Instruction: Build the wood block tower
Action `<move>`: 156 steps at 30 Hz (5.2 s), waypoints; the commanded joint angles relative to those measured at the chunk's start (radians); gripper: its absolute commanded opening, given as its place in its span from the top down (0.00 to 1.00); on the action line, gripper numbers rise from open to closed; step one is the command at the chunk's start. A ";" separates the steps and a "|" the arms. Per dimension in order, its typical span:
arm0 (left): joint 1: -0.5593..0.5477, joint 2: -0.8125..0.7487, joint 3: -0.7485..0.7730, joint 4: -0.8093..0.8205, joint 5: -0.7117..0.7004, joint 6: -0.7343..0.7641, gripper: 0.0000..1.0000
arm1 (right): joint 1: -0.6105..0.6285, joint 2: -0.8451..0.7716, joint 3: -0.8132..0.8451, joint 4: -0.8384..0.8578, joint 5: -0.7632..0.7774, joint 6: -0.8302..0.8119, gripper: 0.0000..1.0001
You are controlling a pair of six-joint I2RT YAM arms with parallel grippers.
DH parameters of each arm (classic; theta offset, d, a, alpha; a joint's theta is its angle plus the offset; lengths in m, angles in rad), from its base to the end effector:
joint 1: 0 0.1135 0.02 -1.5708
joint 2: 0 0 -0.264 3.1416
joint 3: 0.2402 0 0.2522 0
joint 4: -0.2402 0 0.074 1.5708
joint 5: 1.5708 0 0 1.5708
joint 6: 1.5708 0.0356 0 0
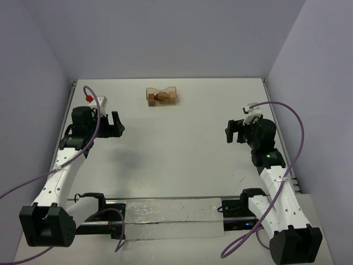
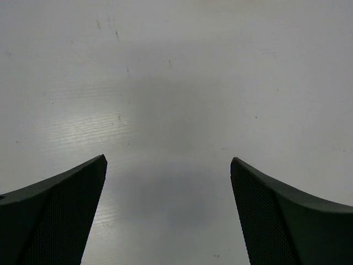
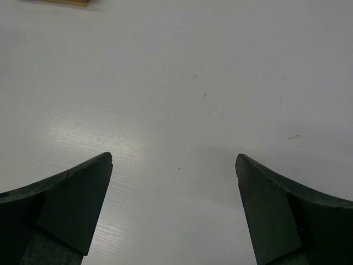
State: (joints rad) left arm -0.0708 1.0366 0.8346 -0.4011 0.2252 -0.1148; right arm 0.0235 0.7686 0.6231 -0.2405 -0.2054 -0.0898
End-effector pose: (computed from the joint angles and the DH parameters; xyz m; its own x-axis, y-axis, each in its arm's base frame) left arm 0.2260 -0.0240 0.2887 -0.5910 -0.0700 -0.8037 0.1859 0.9576 -0.2202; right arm 0.1819 0.0115 0.2799 -0.3559 -0.0962 -0.9296 -0.2448 0.9696 -0.0066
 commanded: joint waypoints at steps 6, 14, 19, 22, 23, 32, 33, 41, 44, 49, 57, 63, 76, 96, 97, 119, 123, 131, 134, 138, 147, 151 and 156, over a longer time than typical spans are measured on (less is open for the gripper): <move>0.000 0.193 0.232 0.038 -0.205 -0.163 0.01 | -0.005 0.014 0.050 0.017 0.007 0.004 0.00; -0.099 0.504 0.506 0.025 -0.383 -0.185 0.14 | -0.005 0.046 0.050 0.014 0.006 0.000 0.00; -0.149 0.711 0.684 0.008 -0.407 -0.215 0.17 | -0.005 0.059 0.050 0.012 0.019 -0.005 0.00; -0.170 0.812 0.768 0.002 -0.418 -0.241 0.19 | -0.005 0.069 0.046 0.017 0.020 -0.007 0.00; -0.172 0.853 0.806 -0.005 -0.408 -0.254 0.20 | -0.005 0.077 0.048 0.016 0.021 -0.007 0.00; -0.215 1.083 1.052 -0.050 -0.361 -0.298 0.22 | -0.005 0.117 0.055 0.012 0.030 -0.007 0.00; -0.219 1.104 1.073 -0.053 -0.359 -0.299 0.22 | -0.005 0.119 0.056 0.012 0.029 -0.008 0.00; -0.250 1.219 1.174 -0.082 -0.366 -0.301 0.23 | -0.004 0.130 0.059 0.013 0.037 -0.007 0.00; -0.250 1.254 1.204 -0.084 -0.369 -0.302 0.24 | -0.005 0.130 0.059 0.012 0.035 -0.005 0.00; -0.251 1.309 1.255 -0.099 -0.375 -0.307 0.27 | -0.004 0.132 0.062 0.010 0.033 -0.005 0.00; -0.253 1.353 1.264 -0.094 -0.398 -0.296 0.35 | -0.005 0.138 0.068 0.007 0.025 -0.005 0.00; -0.252 1.355 1.258 -0.088 -0.405 -0.284 0.49 | -0.005 0.137 0.068 0.004 0.024 -0.005 0.00; -0.253 1.334 1.241 -0.074 -0.393 -0.239 0.91 | -0.005 0.130 0.069 0.003 0.018 -0.009 0.00; -0.253 0.820 0.737 0.022 -0.282 -0.002 1.00 | -0.006 0.091 0.064 -0.001 0.008 -0.013 0.00; -0.253 0.793 0.715 0.013 -0.282 0.004 1.00 | -0.007 0.087 0.064 -0.002 0.008 -0.012 0.00; -0.428 0.384 0.399 0.049 -0.960 0.320 1.00 | -0.007 0.061 0.060 -0.003 0.004 -0.013 0.00; -0.470 0.372 0.359 0.083 -1.047 0.383 1.00 | -0.005 0.066 0.062 -0.002 0.004 -0.011 0.00; -0.556 0.439 0.289 0.140 -1.176 0.451 1.00 | -0.006 0.064 0.061 -0.004 0.007 -0.013 0.00; -0.581 0.476 0.262 0.198 -1.229 0.510 1.00 | -0.007 0.062 0.059 -0.003 0.007 -0.013 0.00; -0.617 0.519 0.252 0.278 -1.281 0.572 1.00 | -0.007 0.058 0.061 -0.005 0.009 -0.013 0.00; -0.687 0.631 0.199 0.544 -1.410 0.829 1.00 | -0.007 0.051 0.066 -0.005 0.008 -0.011 0.00; -0.711 0.661 0.143 0.764 -1.448 0.990 1.00 | -0.007 0.042 0.067 -0.009 0.015 -0.007 0.00; -0.729 0.702 0.080 0.998 -1.473 1.175 1.00 | -0.007 0.025 0.067 -0.005 0.022 -0.001 0.00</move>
State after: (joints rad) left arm -0.7861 1.7159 0.9500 0.2643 -1.1635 0.8362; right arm 0.0231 0.8206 0.6403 -0.2570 -0.1997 -0.0948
